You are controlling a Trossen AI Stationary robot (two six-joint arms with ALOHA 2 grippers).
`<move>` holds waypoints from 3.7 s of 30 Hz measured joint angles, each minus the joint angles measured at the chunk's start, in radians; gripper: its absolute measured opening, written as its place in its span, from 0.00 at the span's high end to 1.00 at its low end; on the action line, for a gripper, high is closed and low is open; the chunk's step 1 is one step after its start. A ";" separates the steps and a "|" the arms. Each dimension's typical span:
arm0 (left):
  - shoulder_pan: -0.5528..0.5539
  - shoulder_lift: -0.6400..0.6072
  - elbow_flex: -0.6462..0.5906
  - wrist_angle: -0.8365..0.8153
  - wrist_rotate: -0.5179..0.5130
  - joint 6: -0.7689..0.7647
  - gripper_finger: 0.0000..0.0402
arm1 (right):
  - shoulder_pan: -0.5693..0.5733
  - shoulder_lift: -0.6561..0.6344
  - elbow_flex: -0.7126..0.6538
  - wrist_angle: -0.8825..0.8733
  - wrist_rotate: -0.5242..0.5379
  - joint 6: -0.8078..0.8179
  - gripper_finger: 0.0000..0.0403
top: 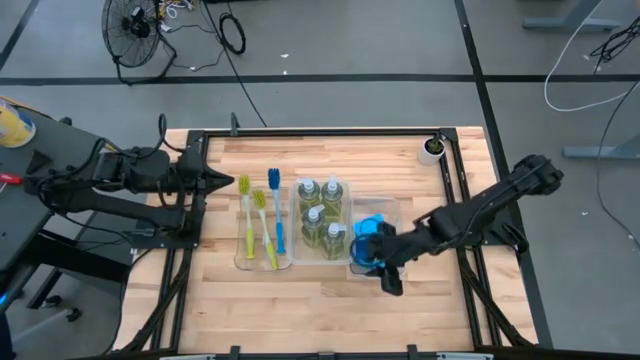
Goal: Pick & Place Kitchen Sink Supplies
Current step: Put the blue sponge wipe into the right transparent bin, then return to Home Position
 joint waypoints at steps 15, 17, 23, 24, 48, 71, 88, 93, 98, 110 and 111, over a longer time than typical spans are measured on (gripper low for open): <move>0.000 0.000 0.000 -0.001 0.000 -0.006 0.96 | 0.040 0.084 0.000 -0.019 0.243 0.015 0.55; 0.000 0.000 0.000 -0.001 0.000 -0.016 0.96 | 0.040 0.084 0.000 -0.021 0.244 0.016 0.55; 0.000 0.000 0.000 -0.003 0.000 -0.018 0.96 | 0.050 0.091 0.000 -0.035 0.227 0.030 0.55; 0.000 0.000 0.000 -0.003 -0.001 -0.018 0.96 | 0.052 0.091 0.000 -0.037 0.227 0.027 0.55; 0.000 0.000 0.000 -0.007 -0.045 -0.018 0.96 | 0.076 0.166 -0.001 -0.075 0.225 0.017 0.55; 0.000 0.000 0.000 -0.012 -0.045 -0.034 0.96 | 0.075 0.202 -0.001 -0.068 0.229 0.106 0.97; 0.000 0.000 0.001 -0.011 -0.045 -0.034 0.96 | 0.075 0.166 0.155 -0.390 0.365 -0.005 0.99; 0.000 0.000 0.001 -0.011 -0.045 -0.034 0.96 | 0.075 0.166 0.166 -0.478 0.418 -0.027 0.98; 0.000 0.000 0.001 -0.011 -0.045 -0.034 0.96 | 0.072 0.166 0.147 -0.509 0.384 0.027 0.93; 0.000 0.000 0.001 -0.011 -0.047 -0.038 0.96 | 0.072 0.149 0.145 -0.395 0.437 0.025 0.53; 0.000 0.000 0.001 -0.011 -0.050 -0.040 0.96 | 0.073 0.141 0.148 -0.377 0.436 0.008 0.52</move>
